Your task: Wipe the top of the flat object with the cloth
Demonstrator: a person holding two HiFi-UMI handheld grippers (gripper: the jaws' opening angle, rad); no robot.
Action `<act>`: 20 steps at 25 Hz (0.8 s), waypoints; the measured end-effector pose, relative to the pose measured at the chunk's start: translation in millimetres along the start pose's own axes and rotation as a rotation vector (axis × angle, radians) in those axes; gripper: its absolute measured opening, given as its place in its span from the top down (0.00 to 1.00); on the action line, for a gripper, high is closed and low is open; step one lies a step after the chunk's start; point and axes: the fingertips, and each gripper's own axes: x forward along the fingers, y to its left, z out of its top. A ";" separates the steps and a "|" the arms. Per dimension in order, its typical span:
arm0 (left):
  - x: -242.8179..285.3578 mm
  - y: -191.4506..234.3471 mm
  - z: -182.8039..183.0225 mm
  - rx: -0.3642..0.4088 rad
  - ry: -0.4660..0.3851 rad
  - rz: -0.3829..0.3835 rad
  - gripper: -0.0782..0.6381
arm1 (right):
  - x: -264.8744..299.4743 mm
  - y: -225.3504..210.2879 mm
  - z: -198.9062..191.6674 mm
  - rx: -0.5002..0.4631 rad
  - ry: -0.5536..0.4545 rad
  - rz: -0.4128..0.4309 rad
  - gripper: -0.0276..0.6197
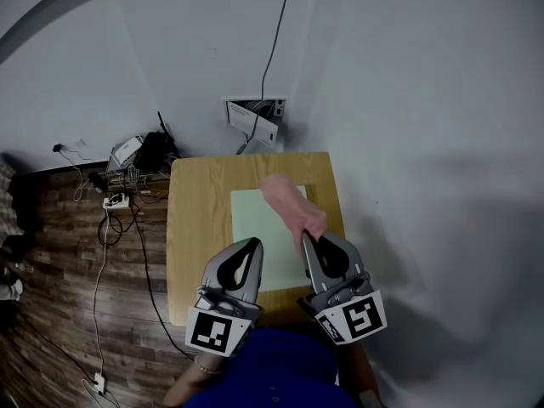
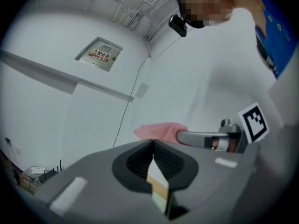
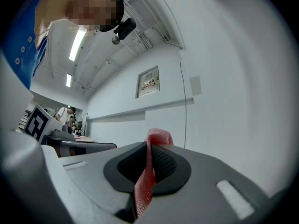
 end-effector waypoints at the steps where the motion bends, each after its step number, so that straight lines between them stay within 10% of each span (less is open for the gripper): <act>1: 0.2 0.3 -0.2 -0.003 0.001 0.000 0.89 | 0.1 0.7 -0.5 0.000 0.003 0.000 0.94; 20: 0.2 -5.0 -3.3 -0.006 0.019 -0.014 0.89 | 1.6 10.6 -6.4 0.005 0.030 0.027 0.94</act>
